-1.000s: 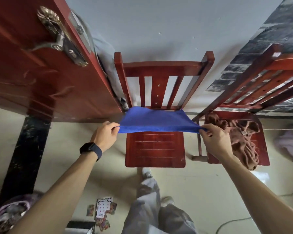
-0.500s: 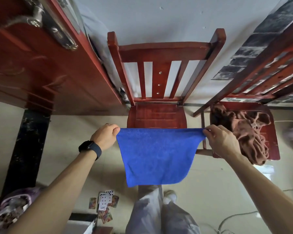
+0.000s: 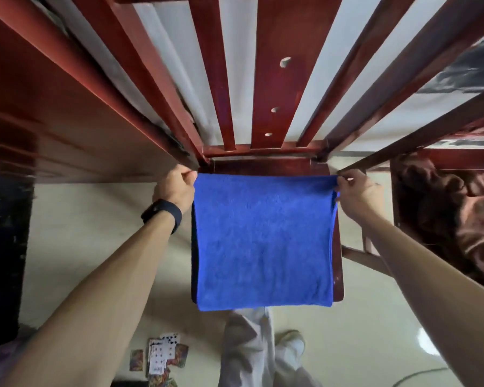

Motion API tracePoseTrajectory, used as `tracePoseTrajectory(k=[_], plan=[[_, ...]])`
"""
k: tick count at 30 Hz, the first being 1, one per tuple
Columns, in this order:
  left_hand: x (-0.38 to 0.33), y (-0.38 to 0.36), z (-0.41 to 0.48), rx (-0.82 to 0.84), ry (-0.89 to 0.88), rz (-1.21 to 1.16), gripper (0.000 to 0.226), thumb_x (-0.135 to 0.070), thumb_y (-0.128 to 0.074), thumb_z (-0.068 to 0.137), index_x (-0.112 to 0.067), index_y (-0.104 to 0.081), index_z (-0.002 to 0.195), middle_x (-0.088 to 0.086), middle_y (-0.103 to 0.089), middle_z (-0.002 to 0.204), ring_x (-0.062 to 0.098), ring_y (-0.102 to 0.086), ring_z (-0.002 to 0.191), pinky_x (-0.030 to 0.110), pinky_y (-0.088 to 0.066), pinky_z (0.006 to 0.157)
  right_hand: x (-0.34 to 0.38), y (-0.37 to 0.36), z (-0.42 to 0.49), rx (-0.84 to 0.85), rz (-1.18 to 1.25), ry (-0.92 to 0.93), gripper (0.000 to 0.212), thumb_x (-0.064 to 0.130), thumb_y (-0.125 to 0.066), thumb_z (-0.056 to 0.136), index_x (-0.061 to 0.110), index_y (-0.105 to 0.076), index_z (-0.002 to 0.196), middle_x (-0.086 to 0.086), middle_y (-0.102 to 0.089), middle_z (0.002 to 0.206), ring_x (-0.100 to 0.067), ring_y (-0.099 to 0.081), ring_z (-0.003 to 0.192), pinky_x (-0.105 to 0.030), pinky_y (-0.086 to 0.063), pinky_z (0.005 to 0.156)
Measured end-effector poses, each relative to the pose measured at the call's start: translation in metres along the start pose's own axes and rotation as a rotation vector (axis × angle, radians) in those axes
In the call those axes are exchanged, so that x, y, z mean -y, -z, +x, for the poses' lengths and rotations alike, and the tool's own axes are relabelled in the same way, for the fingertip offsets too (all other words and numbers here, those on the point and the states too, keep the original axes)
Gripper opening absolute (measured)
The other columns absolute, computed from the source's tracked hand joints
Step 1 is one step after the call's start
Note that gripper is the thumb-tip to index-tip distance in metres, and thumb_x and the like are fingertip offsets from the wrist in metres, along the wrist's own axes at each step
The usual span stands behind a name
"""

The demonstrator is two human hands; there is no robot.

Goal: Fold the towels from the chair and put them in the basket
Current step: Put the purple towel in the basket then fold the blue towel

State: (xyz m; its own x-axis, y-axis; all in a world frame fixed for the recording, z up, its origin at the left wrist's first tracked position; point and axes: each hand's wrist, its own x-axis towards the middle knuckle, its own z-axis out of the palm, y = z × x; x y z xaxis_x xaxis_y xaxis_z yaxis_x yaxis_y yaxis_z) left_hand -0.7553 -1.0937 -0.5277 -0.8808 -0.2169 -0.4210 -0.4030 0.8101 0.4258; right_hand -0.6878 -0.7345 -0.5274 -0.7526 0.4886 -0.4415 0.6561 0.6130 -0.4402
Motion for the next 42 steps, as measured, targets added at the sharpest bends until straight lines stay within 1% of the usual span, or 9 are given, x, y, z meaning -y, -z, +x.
tracePoseTrajectory(k=[3, 5, 11, 14, 19, 22, 27, 31, 42], plan=[[0.001, -0.015, 0.014, 0.01, 0.043, -0.175, 0.03, -0.019, -0.049, 0.098, -0.026, -0.06, 0.125, 0.003, -0.066, 0.117, 0.025, -0.061, 0.11, 0.028, -0.046, 0.09, -0.001, -0.01, 0.008, 0.074, 0.132, -0.053, 0.042, 0.026, -0.05, 0.101, 0.028, -0.047, 0.142, 0.003, -0.07, 0.108, -0.011, -0.068, 0.07, -0.011, -0.042, 0.053], [0.01, -0.022, 0.004, 0.066, 0.074, -0.174, 0.036, -0.023, -0.05, 0.099, -0.025, -0.055, 0.135, 0.003, -0.062, 0.13, 0.022, -0.058, 0.12, 0.026, -0.041, 0.097, -0.012, -0.017, -0.008, 0.166, 0.163, -0.129, 0.056, 0.029, -0.058, 0.097, 0.03, -0.038, 0.149, 0.005, -0.074, 0.104, -0.01, -0.07, 0.072, -0.019, -0.05, 0.059], [0.093, -0.062, -0.12, 0.179, 0.291, -0.079, 0.03, -0.02, -0.061, 0.09, -0.011, -0.057, 0.118, 0.011, -0.06, 0.12, 0.031, -0.061, 0.108, 0.034, -0.048, 0.087, -0.091, -0.046, -0.133, 0.203, 0.047, -0.467, 0.026, 0.033, -0.063, 0.09, 0.022, -0.057, 0.112, -0.003, -0.07, 0.105, -0.025, -0.062, 0.088, -0.03, -0.046, 0.07], [0.115, -0.078, -0.18, 0.129, 0.493, -0.129, 0.038, -0.017, -0.069, 0.085, 0.005, -0.055, 0.113, 0.025, -0.058, 0.116, 0.04, -0.054, 0.112, 0.04, -0.046, 0.09, -0.134, -0.069, -0.185, 0.276, 0.039, -0.596, 0.04, 0.043, -0.065, 0.088, 0.014, -0.059, 0.115, -0.004, -0.066, 0.103, -0.028, -0.059, 0.094, -0.035, -0.045, 0.08], [0.139, -0.109, -0.214, 0.128, 0.811, -0.57, 0.043, -0.033, -0.072, 0.085, -0.005, -0.055, 0.113, 0.012, -0.068, 0.105, 0.029, -0.067, 0.093, 0.035, -0.05, 0.073, -0.158, -0.098, -0.198, 0.25, 0.529, -0.729, 0.032, 0.027, -0.063, 0.096, 0.012, -0.054, 0.122, -0.003, -0.066, 0.099, -0.025, -0.065, 0.094, -0.043, -0.053, 0.087], [0.144, -0.118, -0.218, 0.191, 0.775, -0.8, 0.007, -0.019, -0.058, 0.097, -0.014, -0.061, 0.094, 0.007, -0.068, 0.099, 0.023, -0.069, 0.086, 0.031, -0.052, 0.073, -0.16, -0.103, -0.193, 0.234, 0.682, -0.714, 0.026, 0.023, -0.063, 0.097, 0.011, -0.053, 0.118, -0.006, -0.067, 0.105, -0.023, -0.068, 0.095, -0.037, -0.054, 0.083], [0.157, -0.117, -0.223, 0.134, 0.757, -0.782, 0.018, -0.024, -0.066, 0.094, -0.01, -0.062, 0.105, 0.003, -0.069, 0.095, 0.017, -0.07, 0.079, 0.029, -0.054, 0.074, -0.17, -0.101, -0.197, 0.218, 0.788, -0.728, 0.018, 0.022, -0.066, 0.096, 0.011, -0.058, 0.107, -0.006, -0.071, 0.095, -0.021, -0.071, 0.091, -0.033, -0.054, 0.082], [0.159, -0.111, -0.225, 0.104, 0.718, -0.667, 0.012, -0.029, -0.069, 0.091, -0.018, -0.067, 0.088, 0.002, -0.07, 0.08, 0.017, -0.07, 0.075, 0.033, -0.056, 0.074, -0.167, -0.092, -0.202, 0.18, 0.801, -0.734, 0.009, 0.022, -0.064, 0.097, 0.017, -0.059, 0.093, -0.005, -0.071, 0.093, -0.019, -0.07, 0.086, -0.035, -0.055, 0.082], [0.144, -0.097, -0.22, 0.115, 0.701, -0.63, 0.02, -0.029, -0.069, 0.091, -0.013, -0.068, 0.104, 0.003, -0.071, 0.091, 0.021, -0.071, 0.08, 0.033, -0.056, 0.07, -0.162, -0.075, -0.191, 0.139, 0.8, -0.721, 0.011, 0.014, -0.065, 0.095, 0.012, -0.058, 0.103, -0.007, -0.07, 0.093, -0.02, -0.071, 0.082, -0.034, -0.059, 0.076]])
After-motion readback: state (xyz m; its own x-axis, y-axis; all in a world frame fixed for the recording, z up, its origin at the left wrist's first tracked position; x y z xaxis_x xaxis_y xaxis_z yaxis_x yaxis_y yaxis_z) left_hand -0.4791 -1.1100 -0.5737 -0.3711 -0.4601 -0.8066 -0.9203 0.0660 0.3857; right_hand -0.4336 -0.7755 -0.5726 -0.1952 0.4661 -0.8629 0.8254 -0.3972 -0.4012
